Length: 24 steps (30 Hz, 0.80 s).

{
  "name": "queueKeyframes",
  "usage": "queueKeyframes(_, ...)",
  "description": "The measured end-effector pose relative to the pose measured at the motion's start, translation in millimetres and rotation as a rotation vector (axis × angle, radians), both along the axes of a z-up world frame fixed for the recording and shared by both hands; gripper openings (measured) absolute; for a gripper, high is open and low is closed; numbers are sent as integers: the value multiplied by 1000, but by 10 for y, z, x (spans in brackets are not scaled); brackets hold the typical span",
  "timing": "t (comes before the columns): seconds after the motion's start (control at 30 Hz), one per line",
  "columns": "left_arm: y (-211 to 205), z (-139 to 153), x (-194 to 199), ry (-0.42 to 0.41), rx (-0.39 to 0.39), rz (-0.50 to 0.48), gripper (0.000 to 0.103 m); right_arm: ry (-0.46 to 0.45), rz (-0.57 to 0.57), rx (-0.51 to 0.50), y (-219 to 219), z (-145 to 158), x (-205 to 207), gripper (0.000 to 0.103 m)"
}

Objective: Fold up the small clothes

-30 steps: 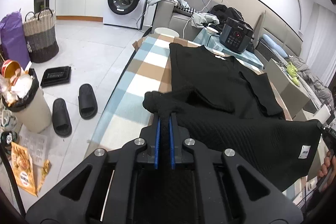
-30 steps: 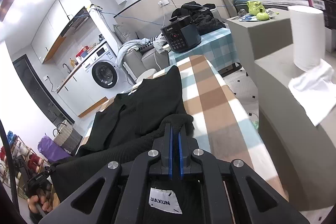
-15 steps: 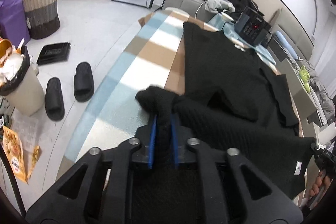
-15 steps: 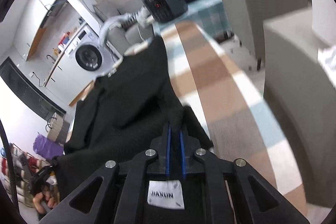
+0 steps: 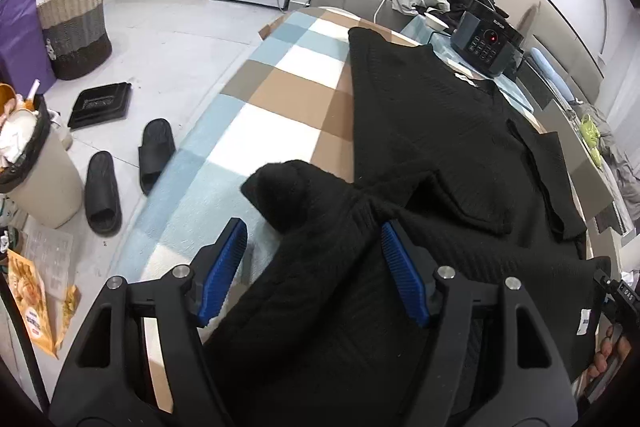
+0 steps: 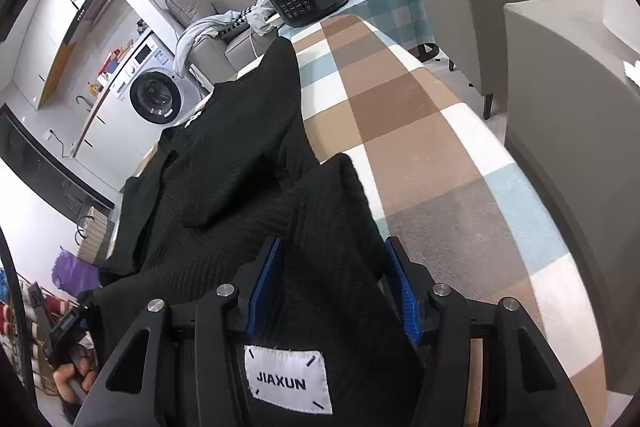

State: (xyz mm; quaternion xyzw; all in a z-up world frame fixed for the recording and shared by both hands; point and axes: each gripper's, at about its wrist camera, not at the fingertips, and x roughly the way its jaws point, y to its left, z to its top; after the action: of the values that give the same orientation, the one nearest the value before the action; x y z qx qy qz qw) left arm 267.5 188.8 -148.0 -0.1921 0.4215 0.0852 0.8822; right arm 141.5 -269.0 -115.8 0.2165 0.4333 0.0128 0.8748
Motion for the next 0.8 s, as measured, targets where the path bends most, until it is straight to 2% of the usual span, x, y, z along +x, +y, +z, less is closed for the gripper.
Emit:
queueKeyframes(0.07,13,-39,68,-5,-43,-15,46,-1,-1,-5,13,-12,41,46)
queueKeyframes(0.1,1,-55,104,-11,-71,-27,31,2,7,-12,32,-22,73,36)
queueKeyframes(0.13,-43,-64,152,-18,-78,-40,24,4,14,-13,47,-32,87,30)
queueKeyframes(0.2,-144,-35,202,-24,-30,-64,17,-2,34,-26,95,-30,100,20)
queueKeyframes(0.27,-211,-25,230,-21,4,-81,16,-6,39,-48,117,-14,94,18)
queueKeyframes(0.47,-263,-9,133,-22,-26,-122,12,10,8,-57,40,-2,9,16)
queueKeyframes(0.6,-397,-13,-22,-20,-16,-164,12,18,-16,-66,-49,30,-131,16)
queueKeyframes(0.8,-429,16,-361,-19,-34,-169,11,34,-20,-57,-128,71,-401,16)
